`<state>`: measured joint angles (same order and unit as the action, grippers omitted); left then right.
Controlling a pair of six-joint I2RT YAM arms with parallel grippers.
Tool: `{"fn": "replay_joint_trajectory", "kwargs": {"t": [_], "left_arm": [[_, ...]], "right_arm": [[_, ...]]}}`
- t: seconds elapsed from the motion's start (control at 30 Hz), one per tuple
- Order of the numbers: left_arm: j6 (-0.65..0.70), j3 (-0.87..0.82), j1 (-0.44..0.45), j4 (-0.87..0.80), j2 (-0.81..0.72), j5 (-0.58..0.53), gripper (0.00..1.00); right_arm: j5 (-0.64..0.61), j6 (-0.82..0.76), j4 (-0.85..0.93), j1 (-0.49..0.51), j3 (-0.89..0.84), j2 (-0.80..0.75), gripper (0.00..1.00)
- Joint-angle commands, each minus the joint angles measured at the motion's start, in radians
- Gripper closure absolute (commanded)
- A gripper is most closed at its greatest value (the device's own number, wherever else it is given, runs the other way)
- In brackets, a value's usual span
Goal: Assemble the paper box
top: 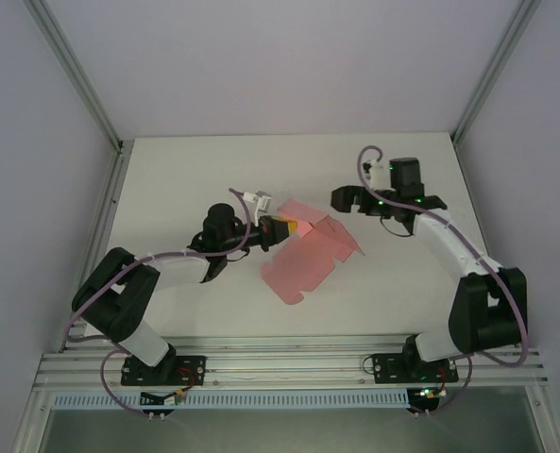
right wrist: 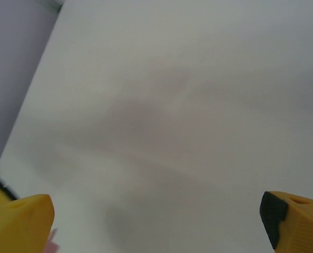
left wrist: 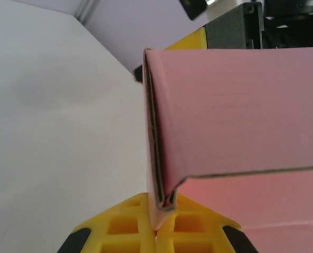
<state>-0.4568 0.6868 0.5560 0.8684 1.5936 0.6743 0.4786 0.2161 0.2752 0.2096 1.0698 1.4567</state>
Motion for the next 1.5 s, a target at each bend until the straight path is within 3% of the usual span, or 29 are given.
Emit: {"fn": "replay_joint_trajectory", "kwargs": {"t": [0.0,0.23,0.57,0.67,0.8,0.97,1.1,1.2,1.27,1.37,1.47], "left_arm": [[-0.013,0.042,0.017,0.062,0.008,0.073,1.0],[0.032,0.072,0.043,0.051,-0.016,0.096,1.0],[0.125,0.061,0.048,-0.067,-0.06,-0.045,1.0],[0.129,0.071,0.049,-0.071,-0.054,-0.074,1.0],[0.126,0.095,0.049,-0.106,-0.049,-0.135,1.0],[0.112,0.133,0.065,-0.264,-0.062,-0.375,1.0],[0.09,0.149,0.096,-0.347,-0.089,-0.571,1.0],[0.111,0.175,0.188,-0.435,-0.12,-0.884,1.0],[0.103,0.207,0.242,-0.486,-0.122,-1.069,1.0],[0.048,0.29,0.277,-0.598,-0.083,-1.268,1.0],[0.002,0.389,0.286,-0.706,-0.018,-1.367,1.0]], "right_arm": [[0.156,-0.069,-0.032,0.048,0.053,0.038,0.0],[0.115,-0.084,0.037,0.077,0.151,0.22,0.01],[0.553,-0.268,0.039,0.101,0.088,0.118,0.12],[0.61,-0.411,0.184,0.141,0.114,0.108,0.13],[0.644,-0.515,0.323,0.164,0.151,0.124,0.21],[0.694,-0.518,0.349,0.169,0.172,0.133,0.22],[0.695,-0.415,0.288,0.179,0.17,0.14,0.23],[0.66,-0.274,0.212,0.198,0.163,0.16,0.25],[0.575,-0.088,0.097,0.208,0.142,0.173,0.25],[0.512,0.195,-0.114,0.215,0.088,0.189,0.27],[0.486,0.325,-0.246,0.246,0.046,0.187,0.3]]}}
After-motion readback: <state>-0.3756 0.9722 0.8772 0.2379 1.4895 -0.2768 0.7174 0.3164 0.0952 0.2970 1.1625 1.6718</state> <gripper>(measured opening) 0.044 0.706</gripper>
